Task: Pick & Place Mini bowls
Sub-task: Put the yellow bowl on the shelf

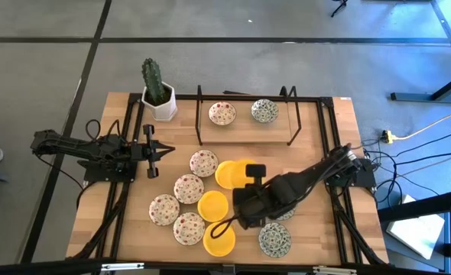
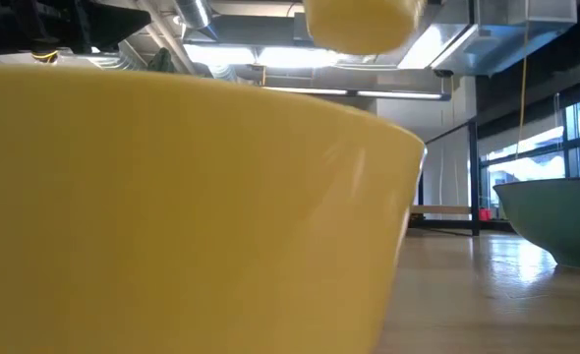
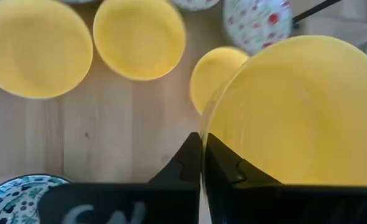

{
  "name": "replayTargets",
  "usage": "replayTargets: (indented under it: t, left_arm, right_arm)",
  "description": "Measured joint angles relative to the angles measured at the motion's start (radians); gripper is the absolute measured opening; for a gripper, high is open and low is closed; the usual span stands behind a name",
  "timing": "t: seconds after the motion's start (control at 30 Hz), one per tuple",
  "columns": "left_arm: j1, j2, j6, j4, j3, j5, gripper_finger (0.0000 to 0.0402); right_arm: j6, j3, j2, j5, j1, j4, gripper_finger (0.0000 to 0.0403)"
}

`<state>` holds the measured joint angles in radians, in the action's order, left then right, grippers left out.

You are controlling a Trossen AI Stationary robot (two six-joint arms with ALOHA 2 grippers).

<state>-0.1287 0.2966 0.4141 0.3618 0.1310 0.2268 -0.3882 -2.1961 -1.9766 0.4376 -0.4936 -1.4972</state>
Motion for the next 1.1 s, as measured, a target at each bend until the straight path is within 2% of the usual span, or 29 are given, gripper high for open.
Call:
replayTargets:
  t: [0.23,0.37,1.1]
  left_arm:
    - [0.000,0.000,0.000,0.000,0.000,0.000,0.0006]
    - [0.000,0.000,0.000,0.000,0.000,0.000,0.0008]
    - [0.000,0.000,0.000,0.000,0.000,0.000,0.0004]
  right_arm:
    - [0.023,-0.123,0.000,0.013,0.044,-0.074,0.0004]
    - [0.051,-0.160,0.000,-0.013,0.082,-0.073,0.0004]
    - [0.243,-0.130,0.001,-0.067,0.410,-0.073,0.0008]
